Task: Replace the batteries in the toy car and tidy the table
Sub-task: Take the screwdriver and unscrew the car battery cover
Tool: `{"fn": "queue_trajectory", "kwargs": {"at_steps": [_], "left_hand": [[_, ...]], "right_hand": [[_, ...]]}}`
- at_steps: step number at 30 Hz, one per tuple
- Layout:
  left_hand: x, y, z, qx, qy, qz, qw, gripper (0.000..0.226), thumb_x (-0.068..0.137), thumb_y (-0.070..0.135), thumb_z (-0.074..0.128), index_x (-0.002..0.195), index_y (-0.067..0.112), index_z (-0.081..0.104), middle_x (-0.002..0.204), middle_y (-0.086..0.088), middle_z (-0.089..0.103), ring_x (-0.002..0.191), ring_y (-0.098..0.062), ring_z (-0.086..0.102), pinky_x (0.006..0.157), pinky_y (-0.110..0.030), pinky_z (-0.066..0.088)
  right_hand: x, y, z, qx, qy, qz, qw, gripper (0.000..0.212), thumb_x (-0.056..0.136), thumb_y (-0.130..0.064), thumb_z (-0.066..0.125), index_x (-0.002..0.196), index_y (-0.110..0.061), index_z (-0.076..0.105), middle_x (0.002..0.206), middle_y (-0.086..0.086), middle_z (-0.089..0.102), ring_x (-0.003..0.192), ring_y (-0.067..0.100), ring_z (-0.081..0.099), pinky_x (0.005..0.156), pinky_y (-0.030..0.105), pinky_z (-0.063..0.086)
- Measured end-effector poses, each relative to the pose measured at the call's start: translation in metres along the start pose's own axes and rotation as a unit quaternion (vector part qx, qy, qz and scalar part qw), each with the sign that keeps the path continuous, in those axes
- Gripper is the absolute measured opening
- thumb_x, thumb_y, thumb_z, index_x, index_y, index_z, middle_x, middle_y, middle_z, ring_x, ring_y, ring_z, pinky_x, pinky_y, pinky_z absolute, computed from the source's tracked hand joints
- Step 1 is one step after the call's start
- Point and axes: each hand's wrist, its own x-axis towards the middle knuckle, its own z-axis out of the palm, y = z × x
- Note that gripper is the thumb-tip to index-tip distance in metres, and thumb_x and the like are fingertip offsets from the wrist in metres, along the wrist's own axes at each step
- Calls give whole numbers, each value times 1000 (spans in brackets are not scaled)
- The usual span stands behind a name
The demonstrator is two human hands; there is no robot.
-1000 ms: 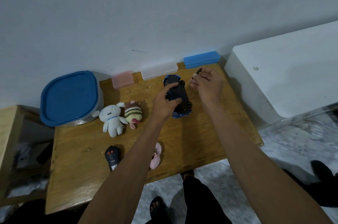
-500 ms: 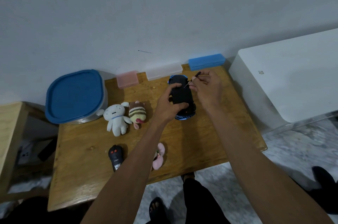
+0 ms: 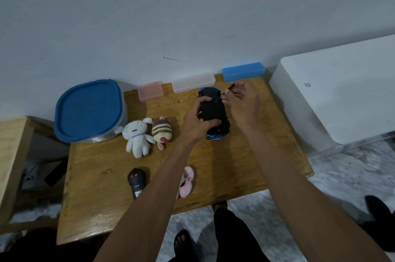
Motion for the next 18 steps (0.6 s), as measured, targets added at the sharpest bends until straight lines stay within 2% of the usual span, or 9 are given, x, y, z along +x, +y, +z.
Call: {"fn": "queue_trajectory", "kwargs": {"at_steps": [8, 15, 18], "left_hand": [[1, 3, 0, -10, -2, -9, 1000, 67, 73, 1, 84, 126, 28, 53, 129, -3, 59, 112, -21, 64, 84, -35, 61], [2, 2, -2, -5, 3, -8, 1000, 67, 72, 5, 85, 123, 34, 53, 130, -4, 59, 114, -26, 62, 90, -46, 60], [1, 3, -3, 1, 6, -6, 1000, 67, 72, 5, 85, 124, 33, 53, 131, -4, 59, 115, -25, 62, 89, -44, 61]], "right_hand": [[-1, -2, -1, 2, 0, -10, 1000, 17, 92, -5, 70, 106, -12, 61, 95, 6, 70, 82, 17, 74, 72, 33, 64], [0, -5, -1, 1, -9, -23, 1000, 17, 93, -5, 69, 103, -16, 59, 96, 6, 69, 82, 15, 73, 71, 30, 63], [-2, -4, -1, 6, -12, -31, 999, 17, 94, -5, 68, 103, -16, 59, 96, 7, 69, 83, 16, 73, 72, 31, 63]]}}
